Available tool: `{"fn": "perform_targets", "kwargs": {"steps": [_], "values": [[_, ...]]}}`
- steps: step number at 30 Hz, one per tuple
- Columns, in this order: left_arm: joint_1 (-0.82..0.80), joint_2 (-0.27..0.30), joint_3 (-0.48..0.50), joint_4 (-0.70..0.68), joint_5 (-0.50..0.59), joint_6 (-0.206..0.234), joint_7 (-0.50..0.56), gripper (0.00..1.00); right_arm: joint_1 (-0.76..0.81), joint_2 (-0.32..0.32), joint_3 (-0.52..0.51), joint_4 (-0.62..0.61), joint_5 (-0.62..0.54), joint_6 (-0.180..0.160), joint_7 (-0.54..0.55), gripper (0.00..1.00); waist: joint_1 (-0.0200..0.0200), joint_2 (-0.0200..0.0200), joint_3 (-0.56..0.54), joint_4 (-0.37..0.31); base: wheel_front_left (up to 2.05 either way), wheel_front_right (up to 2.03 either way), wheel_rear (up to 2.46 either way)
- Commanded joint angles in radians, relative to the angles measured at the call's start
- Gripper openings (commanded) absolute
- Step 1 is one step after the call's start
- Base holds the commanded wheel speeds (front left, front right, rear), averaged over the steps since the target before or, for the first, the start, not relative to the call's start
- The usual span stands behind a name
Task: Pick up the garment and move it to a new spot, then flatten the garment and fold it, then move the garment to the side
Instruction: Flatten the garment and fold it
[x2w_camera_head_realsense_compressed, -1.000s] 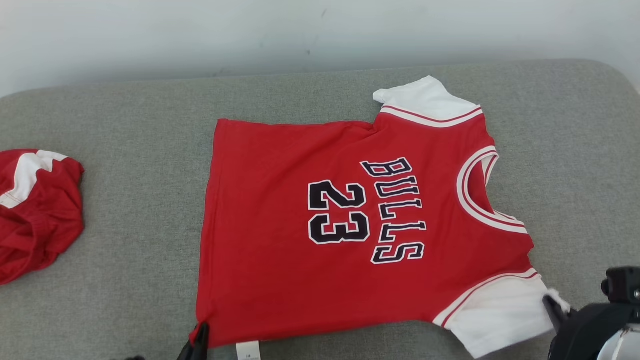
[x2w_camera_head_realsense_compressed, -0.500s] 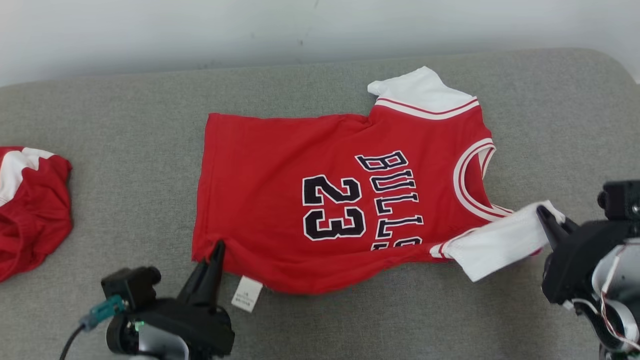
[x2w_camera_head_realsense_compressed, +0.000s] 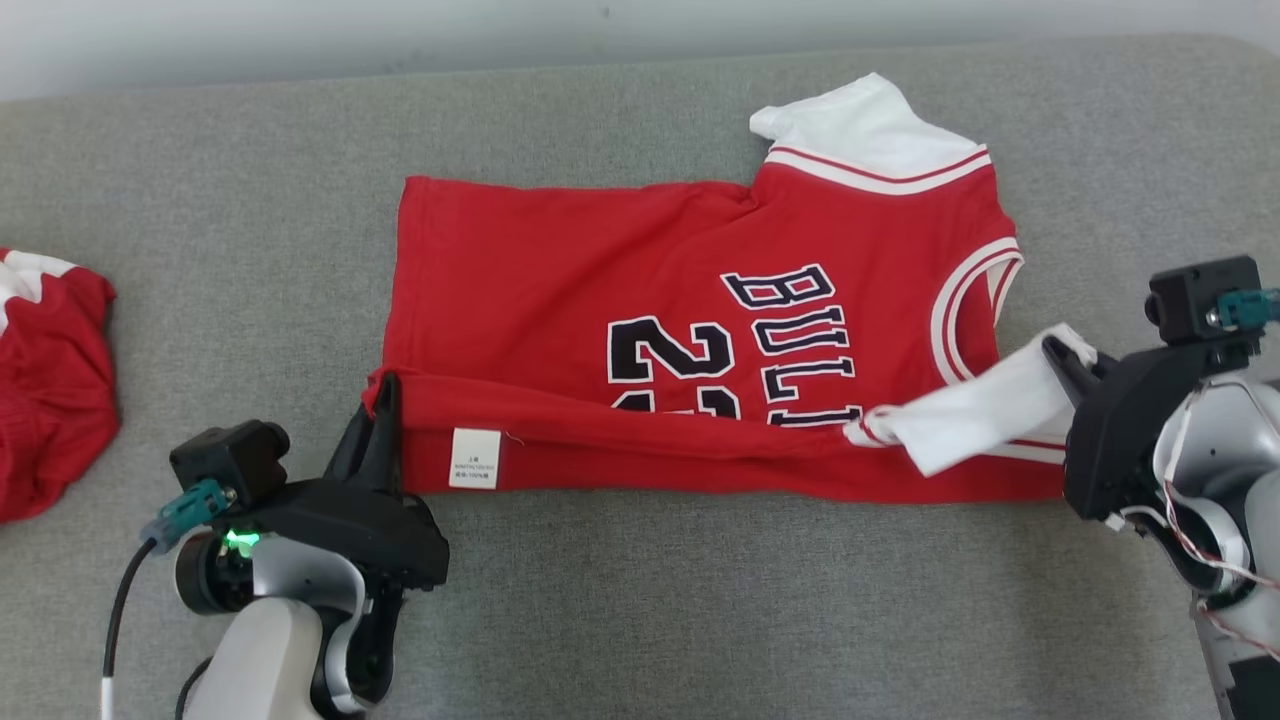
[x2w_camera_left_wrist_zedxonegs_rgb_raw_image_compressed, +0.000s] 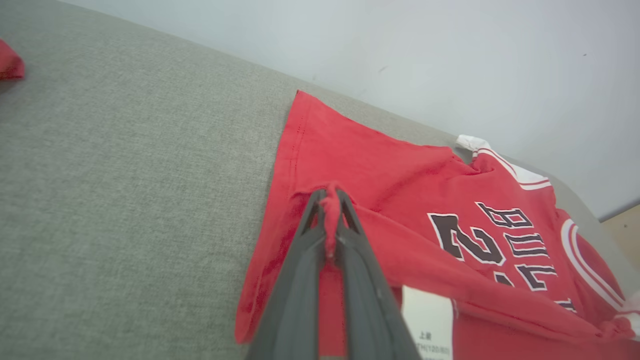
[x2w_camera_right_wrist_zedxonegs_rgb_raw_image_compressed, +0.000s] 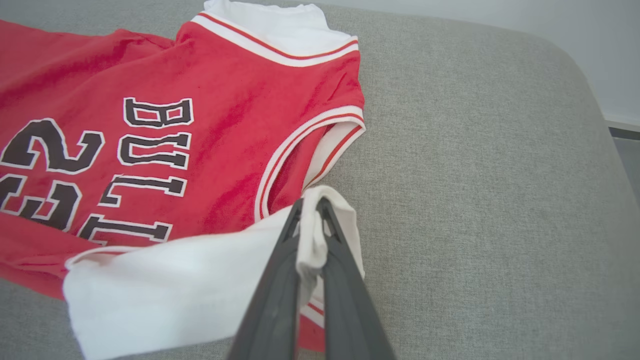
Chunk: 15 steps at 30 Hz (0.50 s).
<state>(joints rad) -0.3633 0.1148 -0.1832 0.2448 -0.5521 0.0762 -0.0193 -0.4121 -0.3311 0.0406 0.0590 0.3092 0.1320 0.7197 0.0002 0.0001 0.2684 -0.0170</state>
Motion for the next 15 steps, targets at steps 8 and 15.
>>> {"fn": "perform_targets", "kwargs": {"steps": [8,15], "values": [[-0.073,-0.007,-0.007,0.067,0.022,0.016,-0.033,0.00,-0.114,-0.036,0.067,0.113,0.026,-0.002,-0.084,0.00,-0.0002,-0.0001,0.040,0.007,0.00,0.00,0.00],[-0.095,-0.020,-0.025,0.109,0.027,0.013,-0.075,1.00,-0.171,-0.023,0.081,0.200,0.001,-0.002,-0.225,1.00,-0.0002,-0.0001,0.052,0.021,0.00,0.00,0.00]]}}
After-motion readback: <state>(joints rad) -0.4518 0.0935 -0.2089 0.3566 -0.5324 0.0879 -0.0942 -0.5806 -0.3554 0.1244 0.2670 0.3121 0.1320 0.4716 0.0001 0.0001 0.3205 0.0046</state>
